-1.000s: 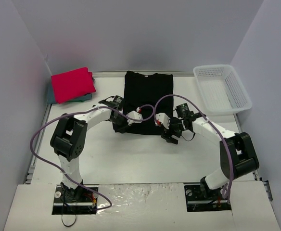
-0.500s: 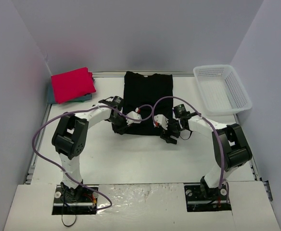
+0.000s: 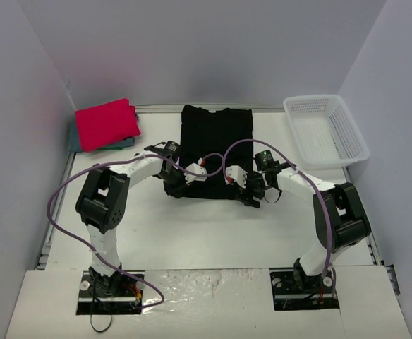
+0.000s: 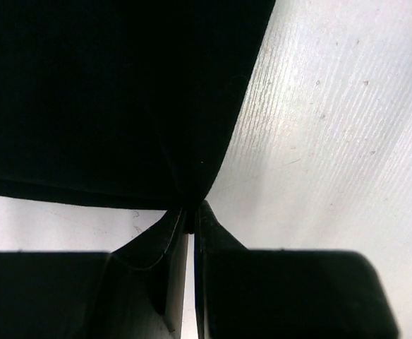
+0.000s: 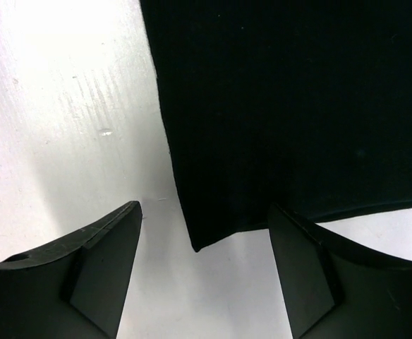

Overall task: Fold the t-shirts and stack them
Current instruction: Grab one side of the 2/3 rectangular tshirt with both arms, then fold the long partially folded tshirt into a neat square

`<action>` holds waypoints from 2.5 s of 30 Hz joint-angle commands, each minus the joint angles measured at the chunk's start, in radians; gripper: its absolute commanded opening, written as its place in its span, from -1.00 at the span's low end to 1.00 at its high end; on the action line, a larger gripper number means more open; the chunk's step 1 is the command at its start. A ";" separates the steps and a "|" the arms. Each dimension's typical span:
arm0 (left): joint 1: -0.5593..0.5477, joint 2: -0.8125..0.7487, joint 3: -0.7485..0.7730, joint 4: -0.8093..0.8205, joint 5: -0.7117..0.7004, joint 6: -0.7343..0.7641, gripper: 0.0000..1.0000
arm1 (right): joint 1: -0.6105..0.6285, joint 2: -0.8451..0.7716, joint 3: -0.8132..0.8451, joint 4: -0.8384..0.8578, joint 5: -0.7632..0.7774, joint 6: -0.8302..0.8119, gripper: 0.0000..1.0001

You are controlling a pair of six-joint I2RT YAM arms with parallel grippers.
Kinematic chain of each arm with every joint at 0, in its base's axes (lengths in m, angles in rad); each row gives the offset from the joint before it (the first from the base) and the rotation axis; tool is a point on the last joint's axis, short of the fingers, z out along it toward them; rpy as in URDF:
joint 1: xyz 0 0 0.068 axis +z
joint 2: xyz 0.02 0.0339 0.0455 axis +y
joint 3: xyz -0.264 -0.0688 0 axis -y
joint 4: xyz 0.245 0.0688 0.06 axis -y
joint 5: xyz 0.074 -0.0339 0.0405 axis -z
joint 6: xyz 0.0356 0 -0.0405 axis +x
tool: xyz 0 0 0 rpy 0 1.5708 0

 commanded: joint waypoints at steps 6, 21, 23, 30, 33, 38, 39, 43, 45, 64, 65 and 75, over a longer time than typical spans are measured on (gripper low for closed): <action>0.011 0.005 0.030 -0.063 0.043 0.019 -0.95 | -0.023 0.100 0.067 -0.036 0.039 -0.020 0.36; 0.025 0.015 0.059 -0.100 0.059 0.011 -0.95 | -0.029 0.198 0.119 -0.117 0.056 0.003 -0.70; 0.026 0.015 0.067 -0.106 0.059 0.007 -0.95 | -0.027 0.191 0.121 -0.146 0.060 0.004 -0.88; 0.025 -0.027 0.102 -0.177 0.080 0.004 -0.95 | -0.015 0.085 0.122 -0.274 0.042 0.031 -1.00; 0.023 -0.075 0.107 -0.232 0.092 0.018 -0.95 | -0.012 0.037 0.128 -0.331 0.016 0.031 -1.00; 0.022 -0.173 0.107 -0.325 0.100 0.038 -0.95 | -0.004 -0.110 0.156 -0.467 -0.045 0.029 -1.00; 0.022 -0.205 0.105 -0.345 0.109 0.051 -0.95 | -0.003 -0.128 0.171 -0.484 -0.055 0.031 -1.00; 0.011 -0.290 0.108 -0.450 0.147 0.091 -0.95 | 0.002 -0.240 0.197 -0.555 -0.087 0.037 -1.00; -0.001 -0.334 0.119 -0.528 0.177 0.131 -0.95 | 0.003 -0.271 0.213 -0.600 -0.090 0.037 -1.00; -0.084 -0.499 0.188 -0.698 0.157 0.145 -0.95 | 0.005 -0.357 0.309 -0.792 -0.162 -0.026 -1.00; -0.084 -0.492 0.186 -0.688 0.149 0.140 -0.95 | 0.003 -0.342 0.322 -0.788 -0.159 -0.031 -1.00; -0.045 -0.396 0.274 -0.629 0.114 0.143 -0.95 | -0.040 -0.204 0.429 -0.736 -0.127 -0.072 -1.00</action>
